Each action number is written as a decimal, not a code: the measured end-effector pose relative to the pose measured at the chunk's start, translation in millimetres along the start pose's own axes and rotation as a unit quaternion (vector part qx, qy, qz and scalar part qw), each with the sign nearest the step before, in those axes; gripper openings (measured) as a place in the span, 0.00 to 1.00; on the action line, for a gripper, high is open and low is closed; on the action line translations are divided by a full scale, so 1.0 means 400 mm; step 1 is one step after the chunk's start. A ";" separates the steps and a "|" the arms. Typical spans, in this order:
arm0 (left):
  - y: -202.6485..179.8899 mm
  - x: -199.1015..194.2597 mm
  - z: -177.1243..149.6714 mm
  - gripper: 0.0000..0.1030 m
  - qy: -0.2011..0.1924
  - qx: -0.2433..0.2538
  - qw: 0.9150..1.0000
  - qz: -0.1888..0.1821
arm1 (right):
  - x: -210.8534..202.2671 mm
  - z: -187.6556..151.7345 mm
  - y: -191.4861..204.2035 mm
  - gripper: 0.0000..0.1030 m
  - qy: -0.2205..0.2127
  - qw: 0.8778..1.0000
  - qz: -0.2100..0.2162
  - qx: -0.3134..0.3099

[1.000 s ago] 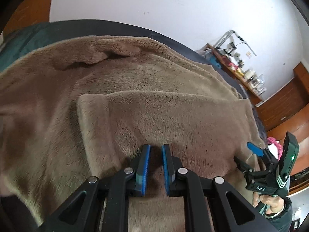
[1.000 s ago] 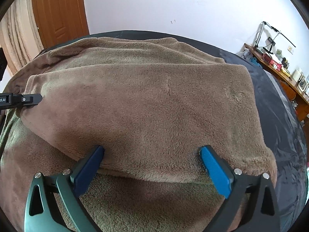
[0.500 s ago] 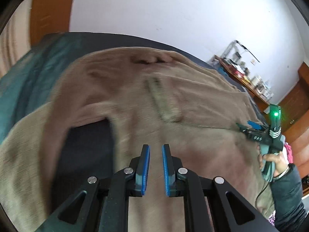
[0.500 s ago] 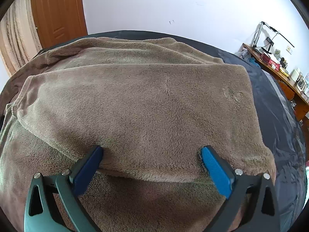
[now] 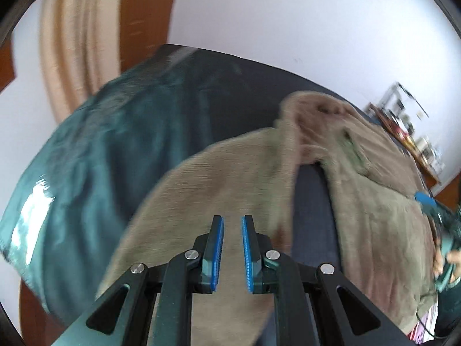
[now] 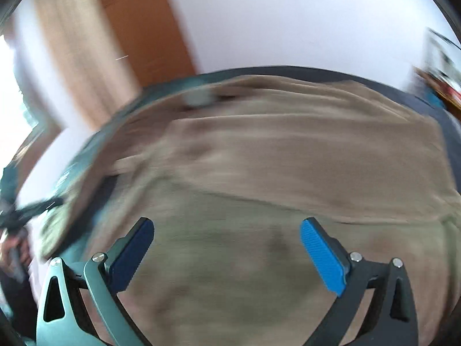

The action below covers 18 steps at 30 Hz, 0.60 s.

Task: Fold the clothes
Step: 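Move the right gripper to a blanket edge and close on it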

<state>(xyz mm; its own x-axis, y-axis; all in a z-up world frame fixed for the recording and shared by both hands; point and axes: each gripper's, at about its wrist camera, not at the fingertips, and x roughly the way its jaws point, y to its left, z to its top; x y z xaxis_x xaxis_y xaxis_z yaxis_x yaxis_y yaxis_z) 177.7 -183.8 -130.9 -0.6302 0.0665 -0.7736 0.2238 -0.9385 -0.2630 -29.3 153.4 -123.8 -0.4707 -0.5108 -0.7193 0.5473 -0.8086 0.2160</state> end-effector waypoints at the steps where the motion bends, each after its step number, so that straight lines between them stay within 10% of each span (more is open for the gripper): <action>1: 0.025 -0.012 -0.002 0.13 -0.007 -0.012 1.000 -0.001 | 0.002 0.003 0.046 0.99 -0.002 1.000 0.023 -0.017; 14: 0.152 -0.018 -0.033 0.13 -0.008 -0.057 0.998 -0.021 | 0.114 -0.053 0.608 0.97 0.069 0.950 0.205 -0.225; 18: 0.172 -0.035 -0.037 0.13 -0.012 -0.056 0.998 -0.016 | 0.152 -0.103 0.729 0.73 0.112 0.929 0.229 -0.267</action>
